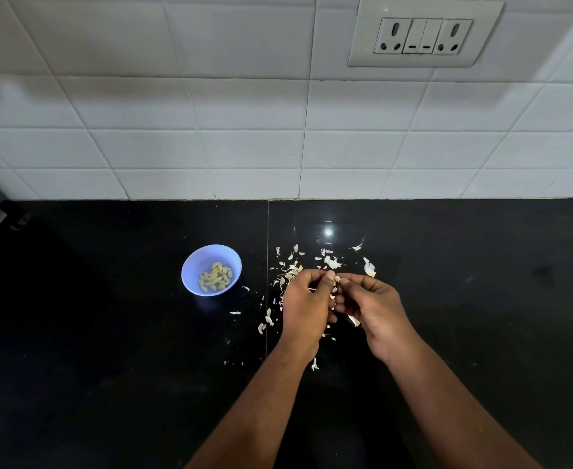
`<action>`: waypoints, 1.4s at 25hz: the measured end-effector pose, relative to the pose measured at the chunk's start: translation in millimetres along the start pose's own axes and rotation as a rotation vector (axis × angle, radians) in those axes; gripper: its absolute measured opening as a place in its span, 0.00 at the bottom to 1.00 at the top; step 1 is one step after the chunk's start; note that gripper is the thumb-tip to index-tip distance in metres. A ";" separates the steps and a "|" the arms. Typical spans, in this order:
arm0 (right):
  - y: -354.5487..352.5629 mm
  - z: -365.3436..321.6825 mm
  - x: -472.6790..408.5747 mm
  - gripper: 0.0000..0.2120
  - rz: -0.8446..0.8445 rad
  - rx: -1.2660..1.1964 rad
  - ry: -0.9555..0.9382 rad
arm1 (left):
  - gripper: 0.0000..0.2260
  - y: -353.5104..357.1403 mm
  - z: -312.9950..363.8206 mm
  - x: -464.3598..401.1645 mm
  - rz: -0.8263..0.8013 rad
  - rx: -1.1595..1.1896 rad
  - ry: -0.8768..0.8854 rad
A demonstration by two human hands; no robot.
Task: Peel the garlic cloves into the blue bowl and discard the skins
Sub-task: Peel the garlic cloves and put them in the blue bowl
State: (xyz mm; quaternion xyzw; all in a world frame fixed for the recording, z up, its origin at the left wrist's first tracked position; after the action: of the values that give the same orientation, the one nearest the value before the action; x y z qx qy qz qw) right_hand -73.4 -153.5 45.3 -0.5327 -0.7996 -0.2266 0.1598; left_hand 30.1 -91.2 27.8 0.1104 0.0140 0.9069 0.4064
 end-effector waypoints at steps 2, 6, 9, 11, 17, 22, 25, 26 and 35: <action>0.8 -1.7 0.9 0.06 -0.009 -0.017 0.018 | 0.06 -3.9 1.8 1.4 0.026 -0.033 0.053; 9.0 1.4 1.7 0.04 -0.059 -0.104 0.136 | 0.02 -9.4 5.1 2.2 0.052 -0.190 0.188; 11.7 5.0 3.2 0.06 -0.089 -0.130 0.180 | 0.04 -10.6 4.6 2.8 0.040 -0.234 0.231; 11.1 6.1 4.1 0.06 -0.084 -0.086 0.162 | 0.06 -10.8 3.9 3.6 0.036 -0.247 0.221; 9.3 10.0 7.7 0.06 -0.089 -0.081 0.133 | 0.11 -4.0 1.0 6.7 0.023 -0.153 0.117; 7.8 17.7 6.7 0.06 -0.111 -0.145 0.136 | 0.13 -7.6 -5.5 4.9 0.006 -0.108 0.010; 7.5 18.5 10.6 0.07 -0.111 0.131 -0.052 | 0.14 -6.5 -7.8 3.7 0.012 -0.050 -0.054; 7.5 18.6 11.7 0.06 -0.081 0.210 -0.116 | 0.15 -5.7 -7.2 4.0 0.014 -0.053 -0.060; 5.4 19.2 10.2 0.12 0.102 0.590 -0.447 | 0.15 -11.8 -7.8 2.5 0.057 -0.074 -0.067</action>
State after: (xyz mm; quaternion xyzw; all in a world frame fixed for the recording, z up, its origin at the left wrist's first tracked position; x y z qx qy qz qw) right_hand -72.5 -133.5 35.1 -0.5392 -0.8181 0.1438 0.1392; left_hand 35.5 -80.9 19.3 0.1260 -0.0365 0.9137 0.3846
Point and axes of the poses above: each hand's wrist, its own x-axis away from the middle knuckle, its own y-axis out of the palm, z = x × y, the point moved 2 cm from there along -x, towards the middle knuckle, and after that the axes turned 7 degrees about y, right-handed, at the moved point
